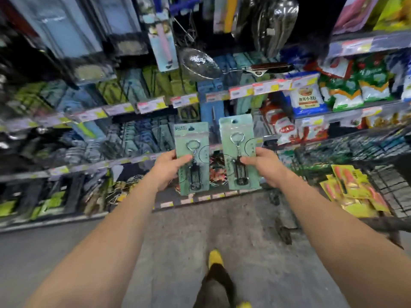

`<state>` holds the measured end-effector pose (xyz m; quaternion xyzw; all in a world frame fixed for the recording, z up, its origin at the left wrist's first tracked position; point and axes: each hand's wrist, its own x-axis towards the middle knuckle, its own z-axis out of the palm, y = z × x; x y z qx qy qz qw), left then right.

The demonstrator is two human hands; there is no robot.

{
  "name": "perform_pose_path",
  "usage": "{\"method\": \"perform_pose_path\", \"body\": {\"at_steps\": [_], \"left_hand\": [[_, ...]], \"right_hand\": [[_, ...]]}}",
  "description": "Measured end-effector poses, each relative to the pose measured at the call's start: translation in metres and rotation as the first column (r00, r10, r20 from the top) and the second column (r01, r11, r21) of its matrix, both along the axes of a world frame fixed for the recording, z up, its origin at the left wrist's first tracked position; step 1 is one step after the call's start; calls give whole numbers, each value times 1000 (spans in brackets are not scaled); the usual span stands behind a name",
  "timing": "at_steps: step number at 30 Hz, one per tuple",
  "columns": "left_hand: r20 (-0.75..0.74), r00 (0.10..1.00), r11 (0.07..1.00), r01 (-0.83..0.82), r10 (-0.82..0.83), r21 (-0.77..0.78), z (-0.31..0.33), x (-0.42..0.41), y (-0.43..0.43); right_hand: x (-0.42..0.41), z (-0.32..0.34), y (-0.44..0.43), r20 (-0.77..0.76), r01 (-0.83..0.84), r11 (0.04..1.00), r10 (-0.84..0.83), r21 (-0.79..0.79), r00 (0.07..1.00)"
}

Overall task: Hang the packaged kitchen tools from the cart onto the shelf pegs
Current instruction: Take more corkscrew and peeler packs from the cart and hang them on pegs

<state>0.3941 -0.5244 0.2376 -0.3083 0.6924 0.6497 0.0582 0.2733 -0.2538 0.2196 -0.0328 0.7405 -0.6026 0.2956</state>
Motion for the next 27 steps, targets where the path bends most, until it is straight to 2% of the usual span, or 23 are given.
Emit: {"method": "perform_pose_path", "body": {"at_steps": [6, 12, 21, 27], "left_hand": [[-3, 992, 992, -122, 122, -14, 2, 92, -88], [1, 989, 988, -151, 151, -26, -10, 151, -192], [30, 999, 999, -35, 35, 25, -54, 168, -339], [57, 998, 997, -2, -3, 81, -88, 151, -363]], "right_hand": [[61, -5, -108, 0, -96, 994, 96, -50, 995], [105, -21, -216, 29, -139, 988, 141, -65, 990], [142, -56, -359, 146, -44, 998, 51, -54, 988], [142, -85, -369, 207, 39, 999, -37, -9, 978]]}}
